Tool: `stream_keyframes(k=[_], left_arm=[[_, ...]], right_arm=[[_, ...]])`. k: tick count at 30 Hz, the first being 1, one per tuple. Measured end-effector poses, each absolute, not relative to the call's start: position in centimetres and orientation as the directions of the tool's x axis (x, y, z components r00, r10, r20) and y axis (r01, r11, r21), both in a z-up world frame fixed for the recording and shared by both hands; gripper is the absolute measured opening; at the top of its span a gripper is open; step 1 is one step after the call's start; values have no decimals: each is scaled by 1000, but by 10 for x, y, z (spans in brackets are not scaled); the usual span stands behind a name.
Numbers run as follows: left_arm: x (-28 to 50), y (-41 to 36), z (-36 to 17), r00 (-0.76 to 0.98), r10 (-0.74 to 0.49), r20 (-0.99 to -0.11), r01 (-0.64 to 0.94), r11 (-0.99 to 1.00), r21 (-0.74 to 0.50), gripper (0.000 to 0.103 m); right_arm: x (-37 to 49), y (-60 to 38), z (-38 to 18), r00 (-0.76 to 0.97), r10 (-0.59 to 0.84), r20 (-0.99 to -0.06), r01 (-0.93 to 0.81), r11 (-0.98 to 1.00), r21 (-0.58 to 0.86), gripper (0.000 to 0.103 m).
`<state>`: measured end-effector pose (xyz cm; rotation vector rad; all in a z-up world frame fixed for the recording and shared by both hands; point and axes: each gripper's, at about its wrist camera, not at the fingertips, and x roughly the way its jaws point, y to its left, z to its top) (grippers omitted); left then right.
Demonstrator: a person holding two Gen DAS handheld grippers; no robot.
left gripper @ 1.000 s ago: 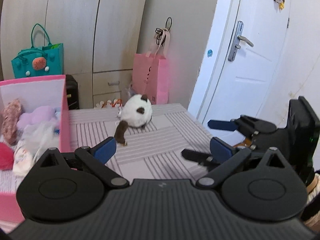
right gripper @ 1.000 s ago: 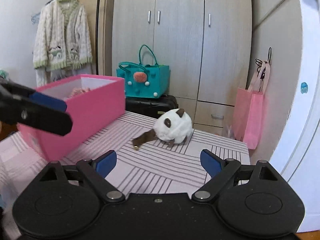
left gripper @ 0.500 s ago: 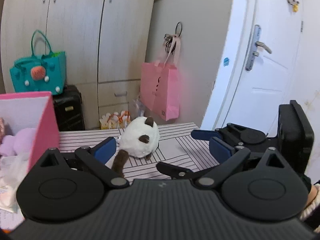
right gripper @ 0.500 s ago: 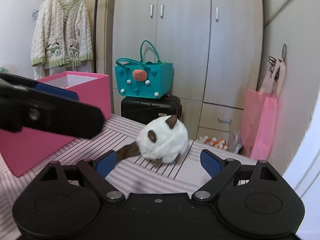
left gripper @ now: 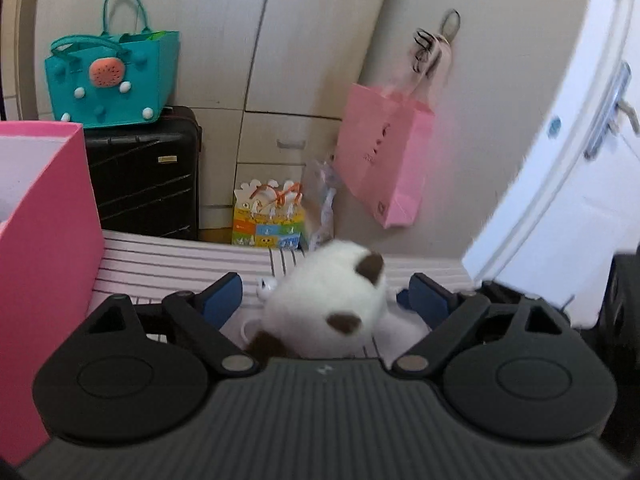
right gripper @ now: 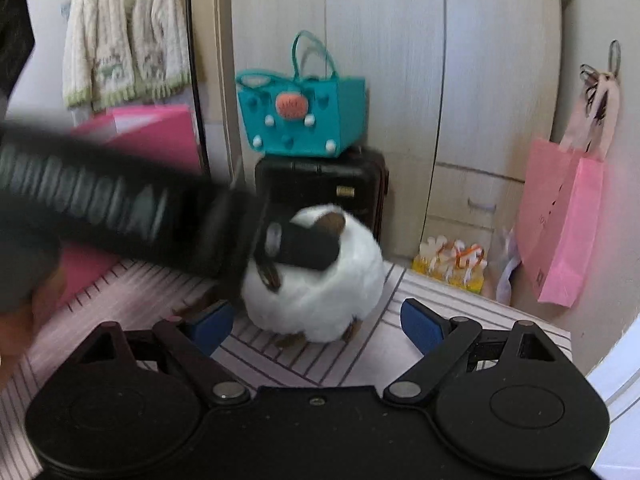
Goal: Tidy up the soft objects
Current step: 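Close the left tool on the cat plush while the right tool grips it too, then carry the cat plush with both tools over the pink box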
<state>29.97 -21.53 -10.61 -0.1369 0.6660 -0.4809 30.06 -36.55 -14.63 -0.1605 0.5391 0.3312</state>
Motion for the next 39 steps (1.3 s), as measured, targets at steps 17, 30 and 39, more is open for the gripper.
stream_keyframes(k=[17,30,39], left_arm=[[302,-229,-120,654,-469,-594,412,879,-240,54],[266,-223,-108,578,-554,-599,498,821,-279,53],[231,-207,-105,496,-658,-567,567,739,-362,52]], right_arm=[[306,-364,-149,818,279,-503,-342,939,-34,71],[264,-370,-139,817,245,-522,-254,966,55,71],[212,-353,-136,855,116,-505,-137,991,-4,71]])
